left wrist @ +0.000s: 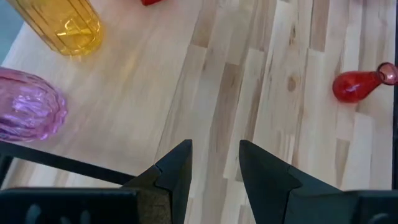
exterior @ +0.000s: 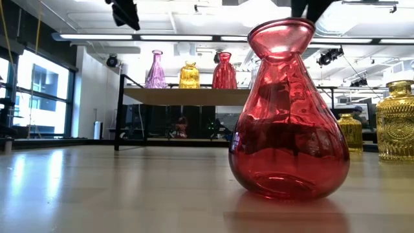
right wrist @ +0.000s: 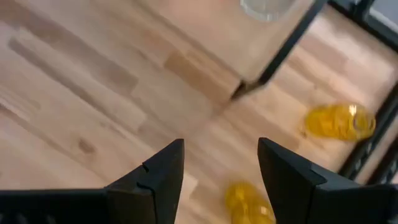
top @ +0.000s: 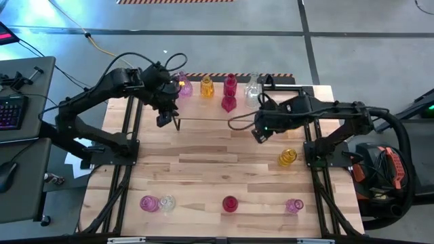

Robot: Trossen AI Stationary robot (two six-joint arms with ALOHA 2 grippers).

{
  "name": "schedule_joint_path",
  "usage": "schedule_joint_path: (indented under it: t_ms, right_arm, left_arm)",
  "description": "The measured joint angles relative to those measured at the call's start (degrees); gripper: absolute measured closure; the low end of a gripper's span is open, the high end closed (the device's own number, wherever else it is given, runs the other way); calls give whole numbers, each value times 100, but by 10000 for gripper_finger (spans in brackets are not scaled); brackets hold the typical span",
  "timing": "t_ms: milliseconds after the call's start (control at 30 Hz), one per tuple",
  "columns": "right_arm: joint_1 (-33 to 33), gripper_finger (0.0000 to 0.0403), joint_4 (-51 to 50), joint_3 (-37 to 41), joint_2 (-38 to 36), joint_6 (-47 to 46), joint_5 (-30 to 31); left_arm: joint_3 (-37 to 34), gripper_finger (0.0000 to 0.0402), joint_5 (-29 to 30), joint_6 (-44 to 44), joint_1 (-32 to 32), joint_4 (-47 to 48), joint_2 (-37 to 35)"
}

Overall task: Sort vases onto shelf
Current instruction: Put the bottom yellow vase on the shelf and align it with the other yellow vase

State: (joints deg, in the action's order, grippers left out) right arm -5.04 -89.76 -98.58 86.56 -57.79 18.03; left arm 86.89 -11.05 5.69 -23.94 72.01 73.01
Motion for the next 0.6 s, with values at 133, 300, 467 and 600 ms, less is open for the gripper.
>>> schedule_joint_path:
  t_ms: [133, 300, 467, 600]
  right_arm:
    - [-306, 217, -28, 4, -4, -150, -236]
    - [-585, 217, -26, 4, -84, -101, -682]
    - [-858, 217, -26, 6, -247, -167, -454]
    - [-999, 217, -26, 6, -360, -173, -337]
  left_arm:
    - [-379, 277, 2, -98, -2, -366, -219]
    - [-650, 277, -43, -260, 10, -711, -295]
    - [-932, 277, -48, -264, 107, -1151, -291]
    - [-959, 277, -48, -417, 229, -1283, -242]
